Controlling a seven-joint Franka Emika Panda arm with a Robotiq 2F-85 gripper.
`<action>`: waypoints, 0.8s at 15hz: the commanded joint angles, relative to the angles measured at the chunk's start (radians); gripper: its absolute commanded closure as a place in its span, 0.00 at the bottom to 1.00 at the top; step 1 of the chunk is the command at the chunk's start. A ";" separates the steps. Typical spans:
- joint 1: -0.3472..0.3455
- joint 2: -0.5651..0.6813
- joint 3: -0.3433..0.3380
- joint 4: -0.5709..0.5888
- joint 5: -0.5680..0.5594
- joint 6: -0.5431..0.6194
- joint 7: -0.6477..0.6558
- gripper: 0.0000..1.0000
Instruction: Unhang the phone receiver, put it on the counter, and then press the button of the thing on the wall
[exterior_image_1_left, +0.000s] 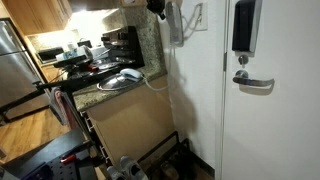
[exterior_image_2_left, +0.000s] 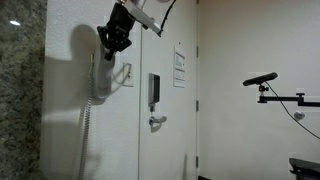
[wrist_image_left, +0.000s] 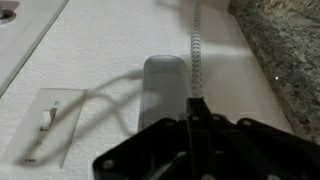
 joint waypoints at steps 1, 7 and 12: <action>0.042 0.033 -0.035 -0.034 -0.012 -0.061 -0.027 1.00; 0.181 0.076 -0.163 -0.145 -0.064 -0.007 -0.012 1.00; 0.350 0.151 -0.340 -0.286 -0.130 0.041 0.014 1.00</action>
